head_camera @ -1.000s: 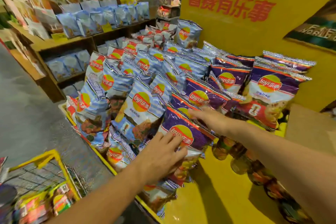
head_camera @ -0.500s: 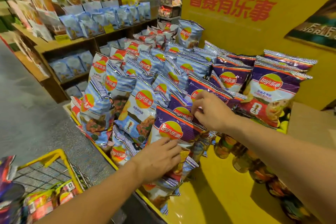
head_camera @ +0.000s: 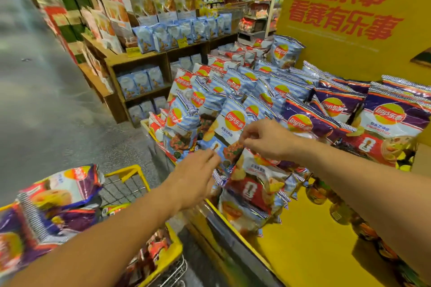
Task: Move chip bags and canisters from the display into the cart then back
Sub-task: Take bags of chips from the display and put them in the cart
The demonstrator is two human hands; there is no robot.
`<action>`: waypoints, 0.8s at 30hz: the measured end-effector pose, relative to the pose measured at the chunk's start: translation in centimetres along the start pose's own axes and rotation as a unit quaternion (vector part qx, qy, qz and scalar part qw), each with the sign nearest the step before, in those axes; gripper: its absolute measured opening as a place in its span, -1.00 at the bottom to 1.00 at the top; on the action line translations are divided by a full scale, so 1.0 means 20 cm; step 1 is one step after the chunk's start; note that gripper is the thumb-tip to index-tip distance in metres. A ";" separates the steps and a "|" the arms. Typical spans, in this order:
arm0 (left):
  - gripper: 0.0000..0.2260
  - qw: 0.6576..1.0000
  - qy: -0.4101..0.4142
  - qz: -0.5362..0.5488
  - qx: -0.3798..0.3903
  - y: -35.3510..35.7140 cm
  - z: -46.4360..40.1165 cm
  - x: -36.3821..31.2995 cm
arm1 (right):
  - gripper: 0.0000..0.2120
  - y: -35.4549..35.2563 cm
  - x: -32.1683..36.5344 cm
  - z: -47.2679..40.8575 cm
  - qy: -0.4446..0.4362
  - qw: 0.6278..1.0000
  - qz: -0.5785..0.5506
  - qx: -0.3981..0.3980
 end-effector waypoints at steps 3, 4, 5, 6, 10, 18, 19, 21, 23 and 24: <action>-0.66 0.992 -0.100 0.070 -0.016 -0.11 0.22 0.17 | -0.84 0.15 0.22 -0.01 -0.018 0.998 -0.034 0.059; -0.67 0.989 -0.119 0.090 -0.022 -0.13 0.28 0.21 | -0.83 0.17 0.27 -0.01 -0.025 0.997 -0.030 0.065; -0.67 0.985 -0.138 0.100 -0.025 -0.16 0.36 0.25 | -0.81 0.22 0.35 -0.02 -0.039 0.996 -0.018 0.073; -0.67 0.982 -0.158 0.104 -0.023 -0.19 0.45 0.29 | -0.79 0.27 0.43 -0.02 -0.051 0.995 -0.006 0.083; -0.69 0.967 -0.228 0.117 0.001 -0.27 0.76 0.39 | -0.75 0.43 0.72 0.00 -0.081 0.990 0.010 0.117; -0.77 0.935 -0.336 0.111 -0.023 -0.48 1.44 0.54 | -0.76 0.83 1.24 0.04 -0.103 0.974 0.006 0.199; -0.77 0.930 -0.351 0.101 -0.026 -0.51 1.52 0.57 | -0.74 0.88 1.29 0.05 -0.100 0.971 0.009 0.216; -0.76 0.921 -0.378 0.086 -0.037 -0.56 1.67 0.64 | -0.74 0.96 1.38 0.06 -0.100 0.967 0.015 0.234; -0.73 0.910 -0.406 0.077 -0.040 -0.60 1.82 0.71 | -0.78 1.02 1.46 0.06 -0.109 0.964 0.021 0.241; -0.71 0.901 -0.426 0.074 -0.030 -0.59 1.90 0.75 | -0.80 1.06 1.51 0.06 -0.116 0.962 0.029 0.247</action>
Point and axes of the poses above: each hand's wrist, its own z-axis away from the middle knuckle, its own y-axis out of the palm, x = y × z, the point moved 8 cm from there along -z, towards the middle knuckle, and after that the axes turned 6 degrees about y, right-handed, at the moved point
